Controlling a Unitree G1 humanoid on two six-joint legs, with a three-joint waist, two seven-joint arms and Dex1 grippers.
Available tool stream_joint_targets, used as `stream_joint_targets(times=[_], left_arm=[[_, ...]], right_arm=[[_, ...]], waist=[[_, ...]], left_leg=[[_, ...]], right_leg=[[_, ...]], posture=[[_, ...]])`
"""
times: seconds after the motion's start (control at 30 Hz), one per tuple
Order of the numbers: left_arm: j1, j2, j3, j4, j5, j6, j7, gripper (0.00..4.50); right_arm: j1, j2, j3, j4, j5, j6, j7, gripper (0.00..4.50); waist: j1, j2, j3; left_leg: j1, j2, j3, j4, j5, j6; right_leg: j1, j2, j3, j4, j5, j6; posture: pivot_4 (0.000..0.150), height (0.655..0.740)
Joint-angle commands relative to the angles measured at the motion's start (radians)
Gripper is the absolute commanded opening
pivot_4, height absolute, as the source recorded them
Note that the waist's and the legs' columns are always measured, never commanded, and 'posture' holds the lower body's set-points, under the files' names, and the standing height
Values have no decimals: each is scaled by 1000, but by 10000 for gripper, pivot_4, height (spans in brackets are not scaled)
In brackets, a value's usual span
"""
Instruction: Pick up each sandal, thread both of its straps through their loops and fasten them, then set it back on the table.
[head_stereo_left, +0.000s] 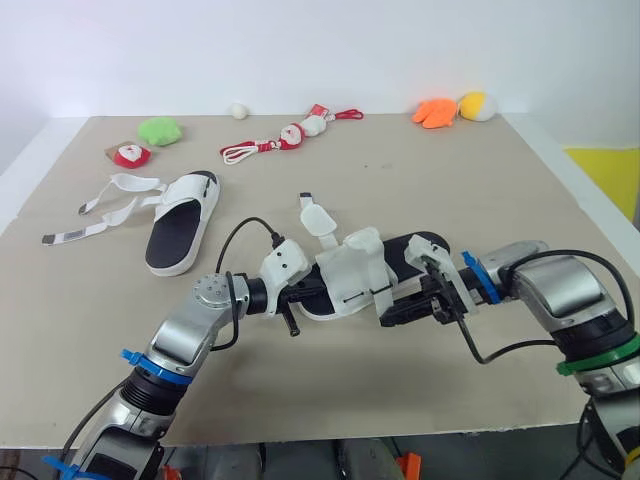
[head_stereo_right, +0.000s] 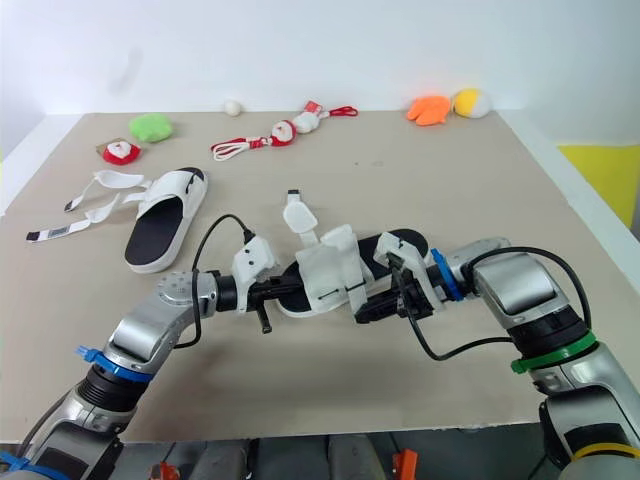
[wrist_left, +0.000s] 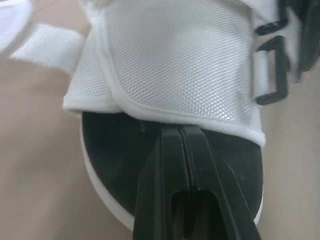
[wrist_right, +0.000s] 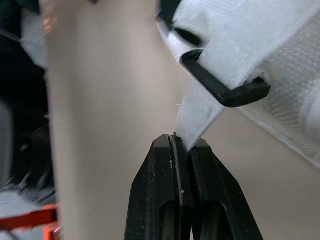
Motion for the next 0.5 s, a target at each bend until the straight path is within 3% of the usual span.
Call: stream_joint_targets(times=[0.03, 0.3, 0.5], left_arm=[[15, 8, -10, 3, 4, 7, 0, 0], [6, -2, -17, 15, 2, 2, 0, 0], [21, -8, -24, 1, -1, 8, 3, 0]], right_arm=[[28, -76, 1, -79, 32, 1, 78, 423], [60, -55, 19, -70, -16, 14, -11, 423], [141, -81, -10, -189, 47, 96, -51, 423]], waist=[[0, 0, 0], [-1, 0, 0], [0, 0, 0]], left_leg=[[0, 0, 0, 0, 0, 0], [1, 0, 0, 0, 0, 0], [1, 0, 0, 0, 0, 0]], right_leg=[[0, 0, 0, 0, 0, 0], [0, 0, 0, 0, 0, 0], [0, 0, 0, 0, 0, 0]], posture=[[1500, 7400], [1500, 7400], [1500, 7400]])
